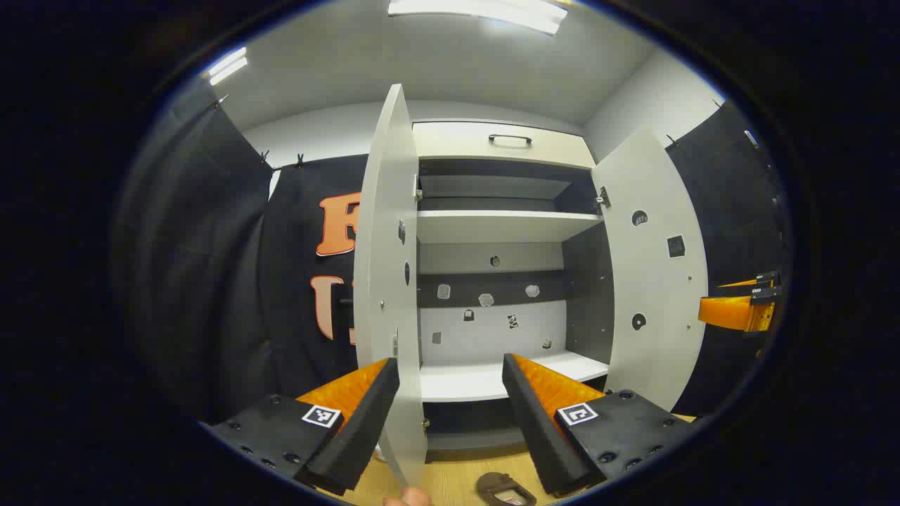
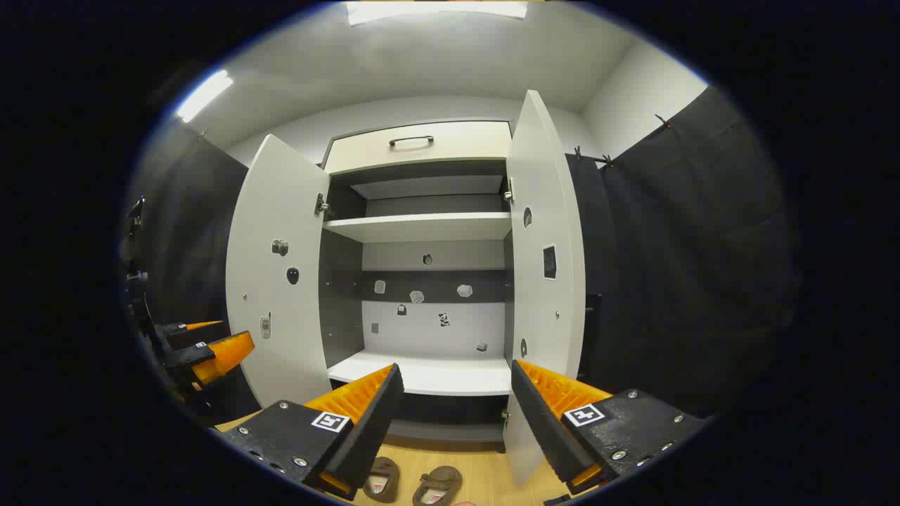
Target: Grab one shoe with the right hand and put it into the shoe cabinet, grab the other shoe with the left hand and put it into the shoe cabinet; then close the right door with the right hand and the left door with the left hand.
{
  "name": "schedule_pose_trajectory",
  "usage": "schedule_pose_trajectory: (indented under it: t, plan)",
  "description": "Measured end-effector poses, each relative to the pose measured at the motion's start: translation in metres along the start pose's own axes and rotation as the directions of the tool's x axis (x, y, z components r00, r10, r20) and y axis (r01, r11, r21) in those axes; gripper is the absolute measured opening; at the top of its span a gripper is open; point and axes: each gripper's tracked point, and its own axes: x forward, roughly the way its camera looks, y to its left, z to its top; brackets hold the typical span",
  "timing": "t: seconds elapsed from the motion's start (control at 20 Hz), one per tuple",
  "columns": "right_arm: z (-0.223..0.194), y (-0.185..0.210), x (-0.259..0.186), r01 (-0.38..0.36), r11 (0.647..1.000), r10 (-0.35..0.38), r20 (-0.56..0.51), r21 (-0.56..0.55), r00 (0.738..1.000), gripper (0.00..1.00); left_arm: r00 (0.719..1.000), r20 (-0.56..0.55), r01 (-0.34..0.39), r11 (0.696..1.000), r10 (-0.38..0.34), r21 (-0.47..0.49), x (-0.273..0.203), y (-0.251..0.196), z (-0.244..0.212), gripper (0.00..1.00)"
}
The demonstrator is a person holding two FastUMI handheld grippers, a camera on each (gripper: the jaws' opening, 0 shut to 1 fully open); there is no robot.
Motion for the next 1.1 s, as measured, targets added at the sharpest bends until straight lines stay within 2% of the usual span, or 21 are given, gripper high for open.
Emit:
schedule_pose_trajectory:
  t: [0.5, 1.1]
  plan:
    - [-0.006, -0.017, 0.011, 0.041, 0.999, -0.041, -0.009, -0.003, 0.999, 0.95, 1.000, -0.020, -0.010, 1.000, 0.009, -0.010, 0.008, 0.003, -0.006, 0.96]
    - [-0.024, -0.017, 0.021, 0.038, 0.999, -0.038, -0.033, -0.006, 0.999, 0.95, 1.000, -0.018, 0.007, 1.000, -0.007, -0.016, 0.011, -0.004, -0.006, 0.95]
